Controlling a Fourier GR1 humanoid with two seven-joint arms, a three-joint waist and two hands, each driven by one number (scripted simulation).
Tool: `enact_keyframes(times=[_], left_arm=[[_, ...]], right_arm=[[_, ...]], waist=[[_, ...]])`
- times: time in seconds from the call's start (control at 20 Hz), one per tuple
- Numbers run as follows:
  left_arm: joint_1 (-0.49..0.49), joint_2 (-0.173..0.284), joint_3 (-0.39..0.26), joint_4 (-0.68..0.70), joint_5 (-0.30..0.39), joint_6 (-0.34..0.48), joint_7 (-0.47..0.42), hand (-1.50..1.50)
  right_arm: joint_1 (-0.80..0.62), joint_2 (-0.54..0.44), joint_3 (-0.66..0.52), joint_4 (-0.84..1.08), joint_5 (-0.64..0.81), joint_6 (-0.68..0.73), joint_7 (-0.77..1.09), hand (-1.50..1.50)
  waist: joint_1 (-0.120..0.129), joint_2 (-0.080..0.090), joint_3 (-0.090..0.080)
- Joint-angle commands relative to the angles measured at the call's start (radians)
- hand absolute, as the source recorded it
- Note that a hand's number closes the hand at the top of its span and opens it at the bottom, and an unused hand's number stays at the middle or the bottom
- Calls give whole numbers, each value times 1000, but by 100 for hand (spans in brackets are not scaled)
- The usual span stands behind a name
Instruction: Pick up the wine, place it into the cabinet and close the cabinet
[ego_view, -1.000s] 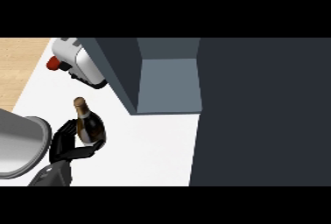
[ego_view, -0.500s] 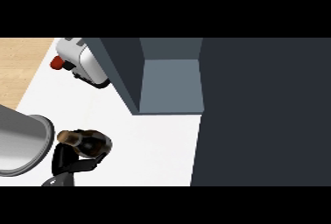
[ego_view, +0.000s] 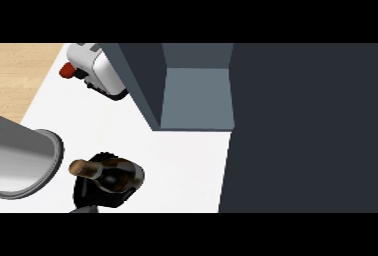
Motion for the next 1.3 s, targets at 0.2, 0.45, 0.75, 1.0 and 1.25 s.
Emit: enact_keyframes(times=[0.2, 0.45, 0.75, 1.0, 1.25], left_arm=[[179, -53, -189, -505, 77, 107, 285, 150], [305, -54, -336, -726, 77, 250, 373, 150], [302, -54, -442, -870, 38, 396, 469, 150], [181, -54, -465, -881, 39, 465, 569, 150], [127, -54, -503, -938, -11, 537, 683, 150]], right_arm=[[59, -12, 4, -113, -39, 4, 37, -150], [-12, 11, 17, -90, -11, -52, 51, -150], [-32, -17, -30, -114, -50, -65, 68, -150], [-25, -22, -44, -114, -45, -61, 81, -150], [85, -35, -141, -107, -141, 31, -7, -150]], waist=[[-3, -2, 0], [-5, 5, -2], [-9, 6, -2], [-11, 7, -3], [-15, 5, -2]])
